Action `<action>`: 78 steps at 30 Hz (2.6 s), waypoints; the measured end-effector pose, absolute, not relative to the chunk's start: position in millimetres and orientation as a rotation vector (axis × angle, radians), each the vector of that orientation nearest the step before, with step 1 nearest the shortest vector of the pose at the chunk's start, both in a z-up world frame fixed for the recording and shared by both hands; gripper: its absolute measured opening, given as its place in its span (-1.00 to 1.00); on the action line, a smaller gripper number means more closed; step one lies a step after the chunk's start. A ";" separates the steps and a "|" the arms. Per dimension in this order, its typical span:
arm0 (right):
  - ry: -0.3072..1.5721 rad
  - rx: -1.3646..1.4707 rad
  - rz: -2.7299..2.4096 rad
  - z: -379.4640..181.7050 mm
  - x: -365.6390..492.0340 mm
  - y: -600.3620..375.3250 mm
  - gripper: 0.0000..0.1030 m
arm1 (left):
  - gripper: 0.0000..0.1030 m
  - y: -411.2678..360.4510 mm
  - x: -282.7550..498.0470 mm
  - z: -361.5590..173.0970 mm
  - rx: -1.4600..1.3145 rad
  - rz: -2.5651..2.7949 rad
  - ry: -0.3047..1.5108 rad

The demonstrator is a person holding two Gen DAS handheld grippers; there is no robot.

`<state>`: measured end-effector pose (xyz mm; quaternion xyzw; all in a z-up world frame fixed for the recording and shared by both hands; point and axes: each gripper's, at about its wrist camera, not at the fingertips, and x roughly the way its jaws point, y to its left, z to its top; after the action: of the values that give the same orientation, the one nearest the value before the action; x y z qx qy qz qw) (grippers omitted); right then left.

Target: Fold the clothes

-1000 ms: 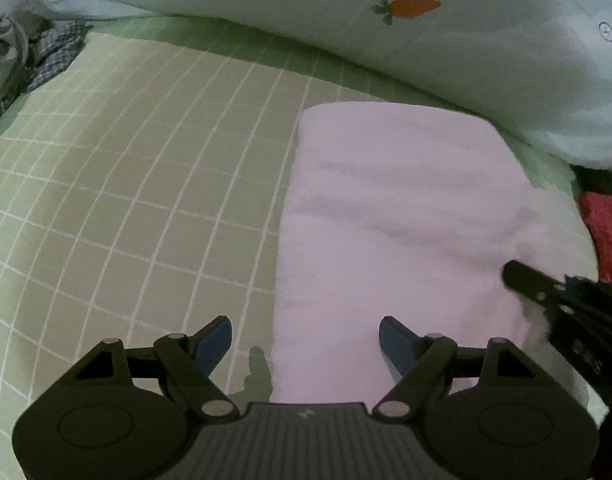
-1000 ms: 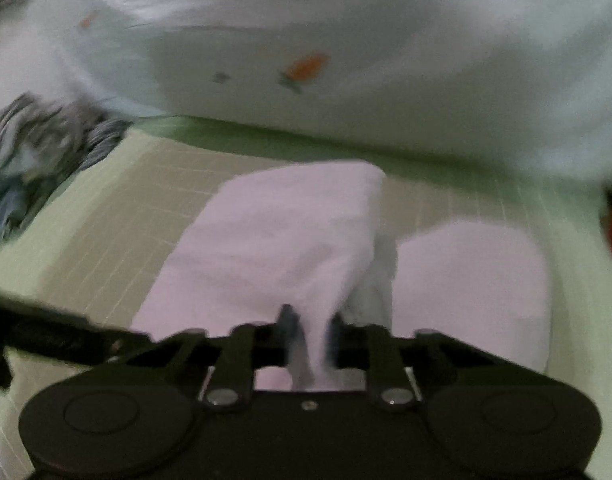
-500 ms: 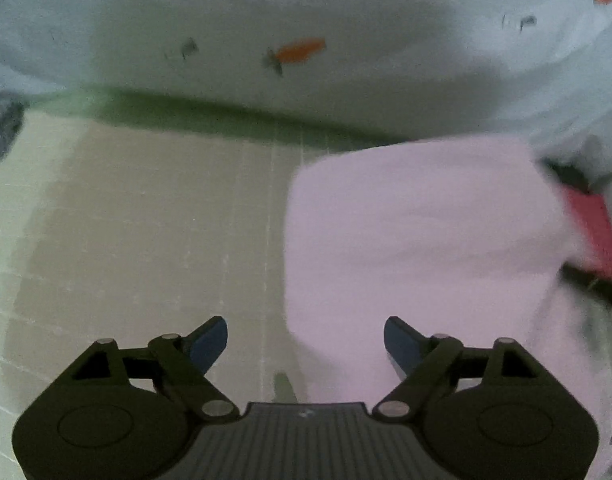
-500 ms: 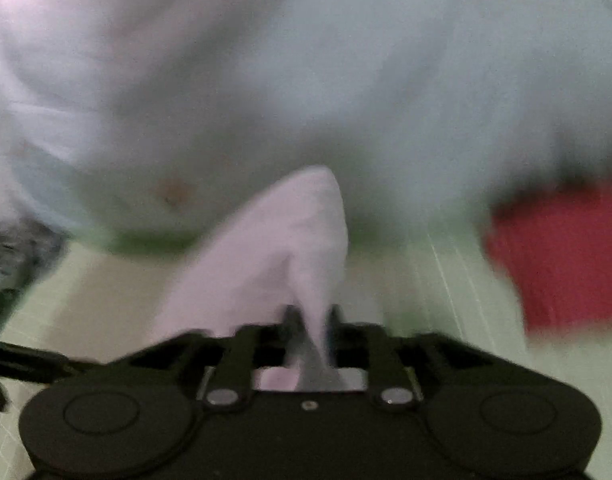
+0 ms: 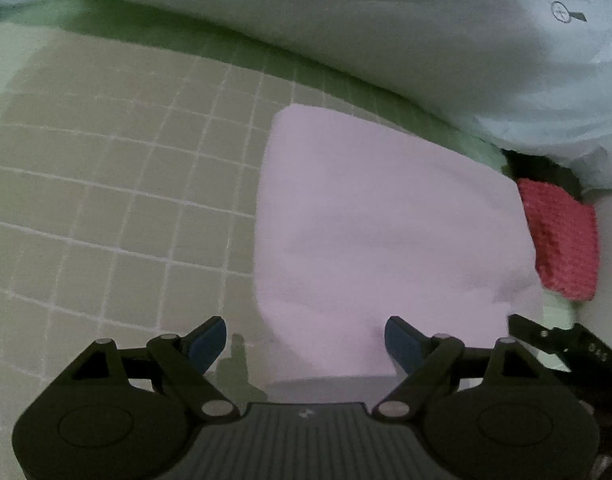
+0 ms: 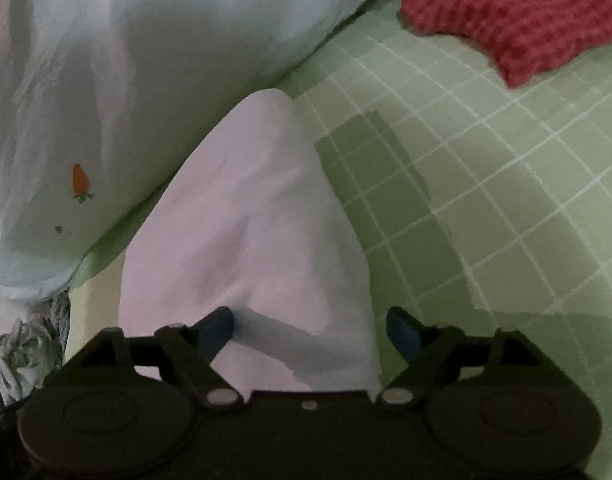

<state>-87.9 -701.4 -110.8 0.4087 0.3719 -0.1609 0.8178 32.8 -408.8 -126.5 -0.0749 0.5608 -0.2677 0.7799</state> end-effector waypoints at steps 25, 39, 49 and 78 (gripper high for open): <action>0.705 0.949 -0.354 -86.2 -140.0 -657.8 -0.42 | -0.70 -427.4 -26.8 -94.6 -0.141 -0.835 1.151; 0.541 1.064 -0.373 -63.3 -262.2 -751.1 -0.43 | -0.71 -557.7 -104.9 -50.4 -0.123 -0.936 1.060; 0.432 0.812 -0.350 12.8 -249.1 -914.0 -0.44 | -0.70 -743.8 -91.4 -14.6 -0.224 -0.981 0.903; 0.474 0.239 -0.633 33.3 -225.4 -932.2 0.93 | 0.60 -820.7 -116.8 -1.6 0.079 -0.865 0.680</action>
<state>-225.4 -932.2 33.3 0.1162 0.2301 -0.3078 0.9159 -116.8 -820.7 -1.6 0.0375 0.3230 -0.4108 0.8518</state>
